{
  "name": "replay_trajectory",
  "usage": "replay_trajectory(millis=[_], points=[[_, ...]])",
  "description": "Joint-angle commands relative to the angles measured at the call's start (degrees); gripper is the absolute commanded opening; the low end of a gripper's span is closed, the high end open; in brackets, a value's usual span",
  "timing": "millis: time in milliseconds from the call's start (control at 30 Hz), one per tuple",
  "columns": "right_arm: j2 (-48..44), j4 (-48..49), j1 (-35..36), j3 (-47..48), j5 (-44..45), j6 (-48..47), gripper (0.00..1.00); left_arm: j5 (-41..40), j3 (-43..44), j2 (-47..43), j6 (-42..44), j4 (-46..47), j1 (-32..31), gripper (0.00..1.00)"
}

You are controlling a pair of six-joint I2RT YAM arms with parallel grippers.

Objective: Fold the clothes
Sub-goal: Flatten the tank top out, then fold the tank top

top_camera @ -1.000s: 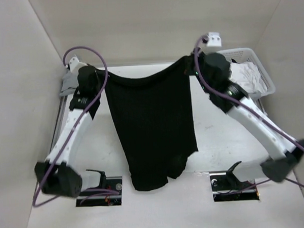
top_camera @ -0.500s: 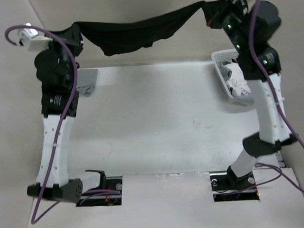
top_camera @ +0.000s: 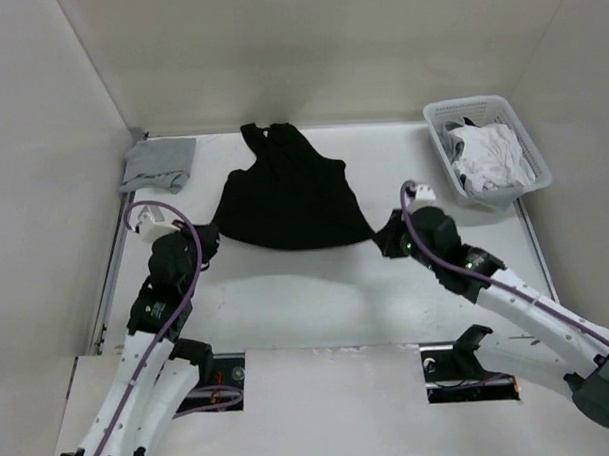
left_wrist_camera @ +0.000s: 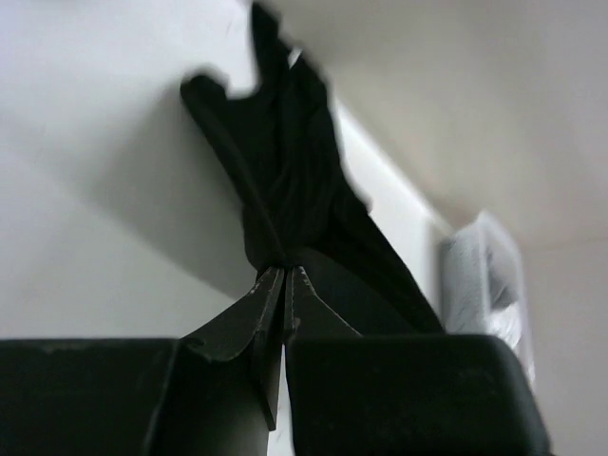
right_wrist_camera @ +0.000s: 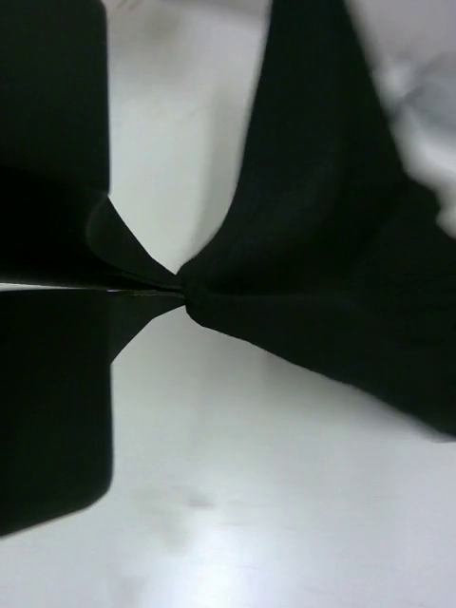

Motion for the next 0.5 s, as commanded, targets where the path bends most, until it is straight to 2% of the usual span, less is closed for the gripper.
replay_trajectory(millis=[0, 33, 100, 200, 233, 300, 333, 400, 467], points=[[-8.63, 0.03, 9.43, -14.80, 5.89, 13.20, 0.00, 4.18, -7.72, -10.75, -4.17, -15.13, -3.41, 0.00], [-9.79, -1.21, 11.21, -16.59, 5.90, 15.33, 0.00, 4.54, -8.27, -12.52, -4.70, -18.31, -4.03, 0.00], [-16.35, -8.12, 21.01, -21.76, 7.20, 24.35, 0.00, 5.07, -7.31, -18.93, -7.07, -29.29, -5.88, 0.00], [-24.36, -19.81, 35.08, -22.49, 12.02, 35.78, 0.00, 3.67, -1.35, -24.56, -9.36, -41.33, -6.32, 0.00], [-24.91, -20.99, 36.27, -22.32, 12.57, 36.79, 0.00, 3.40, -0.28, -25.54, -9.54, -43.28, -6.15, 0.00], [-27.98, -28.87, 44.94, -20.13, 16.51, 44.49, 0.00, 1.39, 5.23, -27.74, -9.19, -50.73, -4.92, 0.00], [-28.86, -33.35, 51.42, -17.86, 19.66, 49.40, 0.00, 0.42, 7.87, -27.83, -8.66, -53.99, -4.13, 0.00], [-27.65, -38.03, 60.06, -14.07, 23.89, 55.84, 0.00, -3.25, 13.93, -28.71, -6.74, -60.14, -1.94, 0.00], [-24.06, -42.42, 67.97, -9.94, 28.20, 61.30, 0.00, -5.38, 17.81, -29.24, -4.37, -62.10, -0.09, 0.00]])
